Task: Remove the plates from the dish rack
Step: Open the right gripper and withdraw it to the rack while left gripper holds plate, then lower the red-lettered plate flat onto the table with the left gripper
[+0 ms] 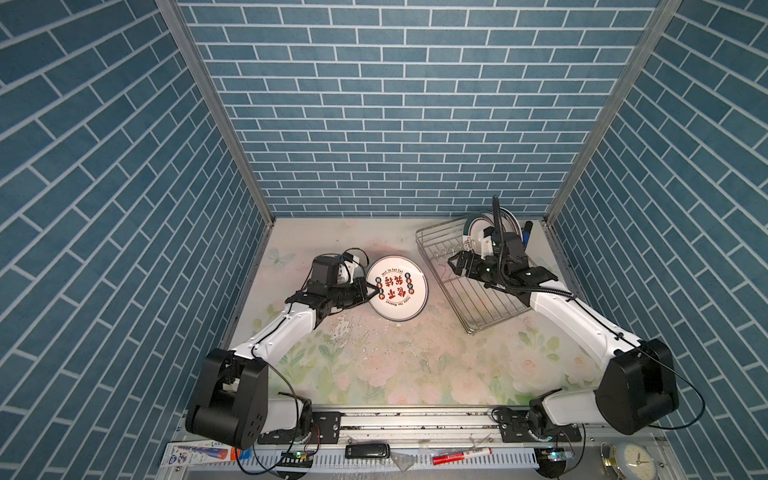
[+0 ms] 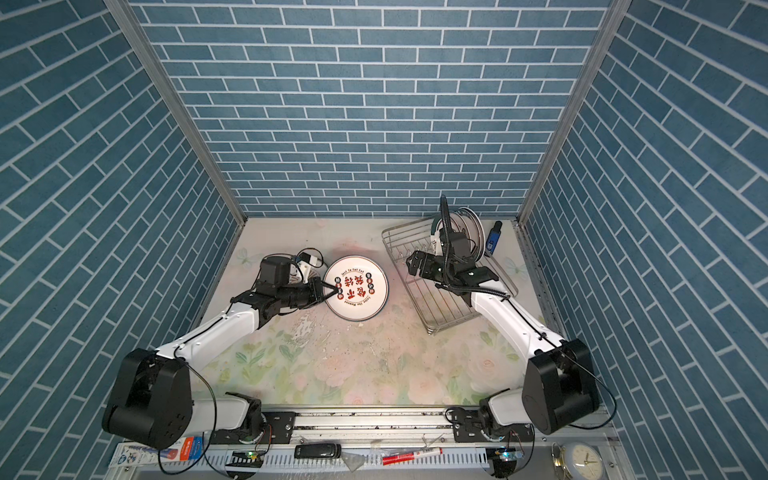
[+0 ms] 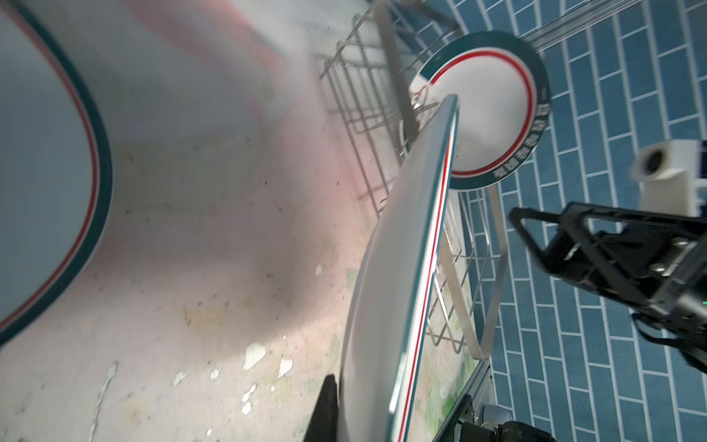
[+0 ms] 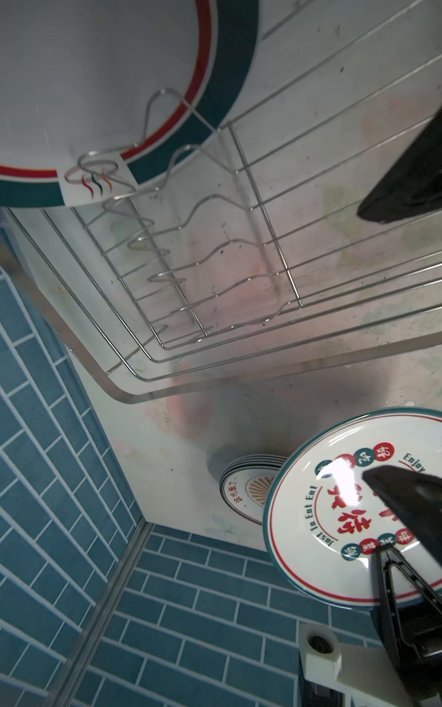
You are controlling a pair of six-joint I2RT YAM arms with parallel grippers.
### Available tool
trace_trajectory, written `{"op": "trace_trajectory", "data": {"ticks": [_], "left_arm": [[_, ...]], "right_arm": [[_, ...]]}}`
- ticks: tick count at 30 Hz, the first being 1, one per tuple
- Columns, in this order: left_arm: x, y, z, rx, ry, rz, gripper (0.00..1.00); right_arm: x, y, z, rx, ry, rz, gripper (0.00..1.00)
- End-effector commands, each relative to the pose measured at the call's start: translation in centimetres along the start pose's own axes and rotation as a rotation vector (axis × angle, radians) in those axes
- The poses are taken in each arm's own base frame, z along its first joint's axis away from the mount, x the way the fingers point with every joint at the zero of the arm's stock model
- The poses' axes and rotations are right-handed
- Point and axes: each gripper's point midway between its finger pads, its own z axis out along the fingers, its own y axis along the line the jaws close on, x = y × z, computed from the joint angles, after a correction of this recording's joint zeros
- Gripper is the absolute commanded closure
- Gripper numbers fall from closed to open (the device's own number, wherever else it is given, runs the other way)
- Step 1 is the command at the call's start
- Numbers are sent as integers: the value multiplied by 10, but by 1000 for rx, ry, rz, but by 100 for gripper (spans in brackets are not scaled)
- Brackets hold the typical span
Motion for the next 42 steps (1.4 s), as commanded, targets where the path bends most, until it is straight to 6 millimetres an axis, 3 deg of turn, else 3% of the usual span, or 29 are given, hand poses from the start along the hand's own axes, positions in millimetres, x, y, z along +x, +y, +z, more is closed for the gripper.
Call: {"op": "trace_trajectory", "data": {"ticks": [1,7,13,26,33,42], "left_arm": [[15,4,0,-15,57,2,100],[34,7,13,-44,131,-7,100],[49,12,28,-71,178,-13,100],[64,29,42,-103,238,-28,100],[64,34,47,-103,240,-38,94],[63,41,52,-130,245,-37,72]], "right_arm": [[-21,-20,-24,133,-57,-91,1],[-32,-53,-44,283,-116,-119,1],[-36,-72,-46,329,-104,-109,1],[-45,-60,-58,280,-105,-123,1],[-47,-53,-59,238,-126,-145,1],[-45,-54,-56,229,-126,-158,1]]}}
